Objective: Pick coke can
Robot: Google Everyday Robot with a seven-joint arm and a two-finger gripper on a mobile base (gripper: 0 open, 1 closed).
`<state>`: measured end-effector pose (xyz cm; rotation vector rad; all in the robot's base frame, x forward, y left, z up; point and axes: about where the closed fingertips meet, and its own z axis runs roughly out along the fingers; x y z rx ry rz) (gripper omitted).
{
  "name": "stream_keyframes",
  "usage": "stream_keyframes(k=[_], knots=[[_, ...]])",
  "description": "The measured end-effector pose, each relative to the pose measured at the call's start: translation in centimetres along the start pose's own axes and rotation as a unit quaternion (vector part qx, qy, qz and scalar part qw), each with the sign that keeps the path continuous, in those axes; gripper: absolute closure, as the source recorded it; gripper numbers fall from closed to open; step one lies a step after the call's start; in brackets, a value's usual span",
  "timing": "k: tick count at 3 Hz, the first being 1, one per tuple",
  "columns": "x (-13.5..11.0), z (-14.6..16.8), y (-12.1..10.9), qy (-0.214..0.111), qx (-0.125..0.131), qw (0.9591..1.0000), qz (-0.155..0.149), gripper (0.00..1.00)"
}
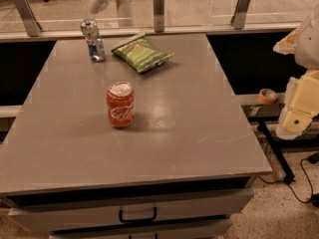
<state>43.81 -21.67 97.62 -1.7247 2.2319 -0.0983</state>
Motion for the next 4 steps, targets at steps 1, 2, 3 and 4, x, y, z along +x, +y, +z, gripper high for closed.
stream_keyframes(k=[1, 2, 3, 4], knots=[[0.0, 0.0, 0.0, 0.000, 0.000, 1.0000, 0.000, 0.00], [-1.6, 0.5, 0.2, -0.050, -0.019, 0.9985, -0.004, 0.00], [-5.2, 2.7, 0.5, -0.149, -0.047, 0.9872, -0.031, 0.00], [-10.3, 5.5, 1.4, -0.263, -0.074, 0.9609, -0.046, 0.00]])
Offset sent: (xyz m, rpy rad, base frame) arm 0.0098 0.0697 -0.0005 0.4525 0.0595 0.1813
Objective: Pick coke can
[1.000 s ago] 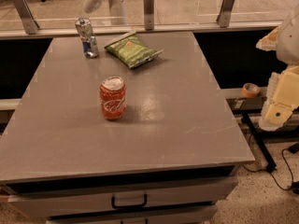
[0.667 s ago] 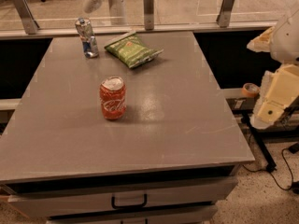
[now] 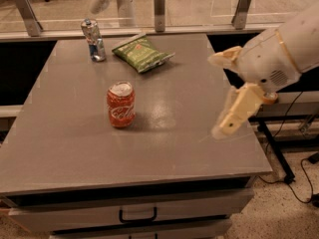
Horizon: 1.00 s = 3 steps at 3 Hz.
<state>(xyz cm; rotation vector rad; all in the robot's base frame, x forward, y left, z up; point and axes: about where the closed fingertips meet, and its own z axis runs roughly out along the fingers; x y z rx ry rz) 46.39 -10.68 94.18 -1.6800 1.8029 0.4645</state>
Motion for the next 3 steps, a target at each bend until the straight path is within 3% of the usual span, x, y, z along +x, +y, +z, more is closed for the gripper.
stream_keyframes(k=[1, 2, 3], knots=[[-4.5, 5.1, 0.1, -0.118, -0.029, 0.9925, 0.008, 0.00], [-6.5, 5.1, 0.3, -0.146, -0.035, 0.9886, 0.011, 0.00], [-6.4, 5.2, 0.3, -0.145, -0.035, 0.9887, 0.011, 0.00]])
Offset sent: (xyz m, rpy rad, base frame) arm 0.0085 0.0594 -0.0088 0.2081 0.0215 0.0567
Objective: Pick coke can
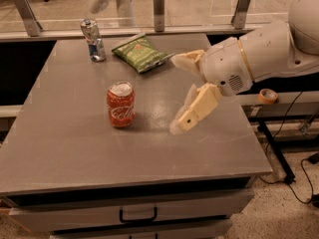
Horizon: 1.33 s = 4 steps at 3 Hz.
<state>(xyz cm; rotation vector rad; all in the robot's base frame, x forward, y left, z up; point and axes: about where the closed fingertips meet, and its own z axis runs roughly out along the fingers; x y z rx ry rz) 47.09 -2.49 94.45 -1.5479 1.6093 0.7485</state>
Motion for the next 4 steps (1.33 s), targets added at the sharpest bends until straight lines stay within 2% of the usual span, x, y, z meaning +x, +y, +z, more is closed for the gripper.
stream_keyframes(k=[1, 2, 3, 4], knots=[[0.7, 2.0, 0.0, -0.027, -0.001, 0.9996, 0.010, 0.00], [1.0, 5.5, -0.5, -0.057, -0.009, 0.9982, 0.014, 0.00], [0.3, 9.2, -1.2, -0.080, -0.025, 0.9965, 0.007, 0.00], [-1.4, 13.0, -2.1, -0.104, -0.051, 0.9932, -0.014, 0.02]])
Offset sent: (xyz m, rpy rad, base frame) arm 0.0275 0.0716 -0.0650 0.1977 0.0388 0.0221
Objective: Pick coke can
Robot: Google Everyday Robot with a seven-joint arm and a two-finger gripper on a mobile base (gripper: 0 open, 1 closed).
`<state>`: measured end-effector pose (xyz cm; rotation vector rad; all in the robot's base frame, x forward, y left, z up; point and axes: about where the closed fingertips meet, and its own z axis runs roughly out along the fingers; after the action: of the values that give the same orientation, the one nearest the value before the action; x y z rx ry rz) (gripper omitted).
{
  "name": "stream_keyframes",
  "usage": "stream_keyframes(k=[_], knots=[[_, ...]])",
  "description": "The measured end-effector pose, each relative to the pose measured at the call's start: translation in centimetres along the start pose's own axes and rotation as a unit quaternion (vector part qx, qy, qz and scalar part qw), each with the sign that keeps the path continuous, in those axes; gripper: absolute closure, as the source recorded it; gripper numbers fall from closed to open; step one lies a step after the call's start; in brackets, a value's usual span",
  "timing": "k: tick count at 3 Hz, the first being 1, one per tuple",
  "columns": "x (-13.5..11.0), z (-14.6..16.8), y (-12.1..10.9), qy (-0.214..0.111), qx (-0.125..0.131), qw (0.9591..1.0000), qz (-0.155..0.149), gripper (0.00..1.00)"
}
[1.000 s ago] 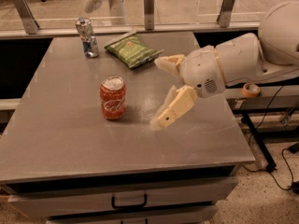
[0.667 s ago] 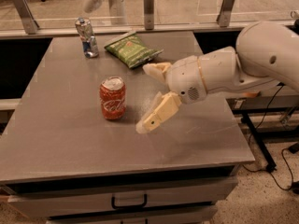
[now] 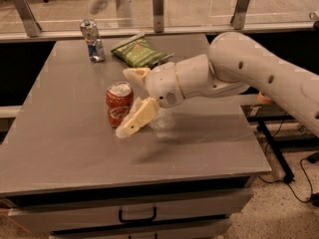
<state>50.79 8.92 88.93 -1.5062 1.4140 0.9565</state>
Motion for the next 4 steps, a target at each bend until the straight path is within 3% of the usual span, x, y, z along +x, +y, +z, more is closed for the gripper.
stream_keyframes(k=[1, 2, 3, 4], knots=[[-0.5, 2.3, -0.1, -0.016, -0.019, 0.9996, -0.013, 0.24], [-1.3, 4.0, -0.1, -0.029, -0.046, 0.9974, -0.047, 0.48], [-2.0, 4.7, 0.2, -0.034, -0.067, 0.9941, -0.078, 0.70], [-5.2, 3.7, 0.4, -0.067, -0.080, 0.9881, -0.113, 0.95]])
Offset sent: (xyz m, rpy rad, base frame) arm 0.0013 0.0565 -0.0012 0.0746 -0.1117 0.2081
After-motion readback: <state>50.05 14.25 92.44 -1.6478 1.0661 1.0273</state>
